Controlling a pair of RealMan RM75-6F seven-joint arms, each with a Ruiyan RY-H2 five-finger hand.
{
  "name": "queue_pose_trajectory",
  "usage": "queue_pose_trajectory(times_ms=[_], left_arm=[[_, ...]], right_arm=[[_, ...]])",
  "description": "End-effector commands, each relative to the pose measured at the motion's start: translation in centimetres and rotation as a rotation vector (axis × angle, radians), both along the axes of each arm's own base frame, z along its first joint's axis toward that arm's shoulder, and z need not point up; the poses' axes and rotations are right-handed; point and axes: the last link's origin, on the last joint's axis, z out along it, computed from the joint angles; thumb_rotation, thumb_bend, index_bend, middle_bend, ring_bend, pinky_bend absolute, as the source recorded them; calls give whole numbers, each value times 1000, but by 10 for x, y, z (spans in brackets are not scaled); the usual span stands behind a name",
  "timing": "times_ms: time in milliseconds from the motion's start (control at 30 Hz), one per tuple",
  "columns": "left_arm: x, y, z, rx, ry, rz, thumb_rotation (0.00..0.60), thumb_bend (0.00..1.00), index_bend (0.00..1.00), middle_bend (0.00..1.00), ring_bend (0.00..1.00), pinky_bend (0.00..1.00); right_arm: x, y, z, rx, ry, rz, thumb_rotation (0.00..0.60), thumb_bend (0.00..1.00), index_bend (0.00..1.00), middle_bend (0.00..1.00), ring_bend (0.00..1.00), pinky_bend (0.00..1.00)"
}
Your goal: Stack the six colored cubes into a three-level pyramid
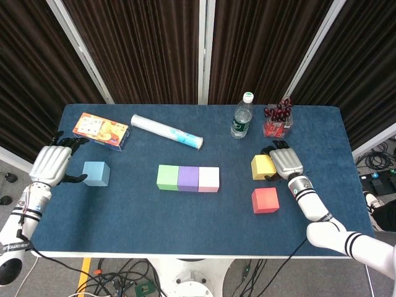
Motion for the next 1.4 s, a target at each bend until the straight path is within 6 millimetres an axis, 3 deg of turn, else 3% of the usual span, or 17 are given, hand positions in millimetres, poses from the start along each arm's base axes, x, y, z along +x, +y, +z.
queue_pose_trajectory(times_ms=[33,367,967,1200,1400], left_arm=[[0,1,-1,-2,0,-4,600,151,184,219,177,44],[4,4,-6,-27,-10,-24,600,151,184,219,177,44],[11,5,-15,-60,2,-54,600,152,184,218,177,44],[9,3,-14,-55,0,-49,600,151,184,218,177,44],[10,3,-15,-58,-3,-54,600,151,184,218,177,44]], right_arm=[[-1,2,1,-10,-19,-1,600,112,309,240,32,0],[15,4,14,-49,-98,36,600,132,331,263,46,0],[89,-8,-2,11,-168,141,600,136,331,267,46,0],[126,4,16,35,-209,173,600,135,331,283,54,0],[155,25,11,58,-215,187,600,134,331,325,82,0]])
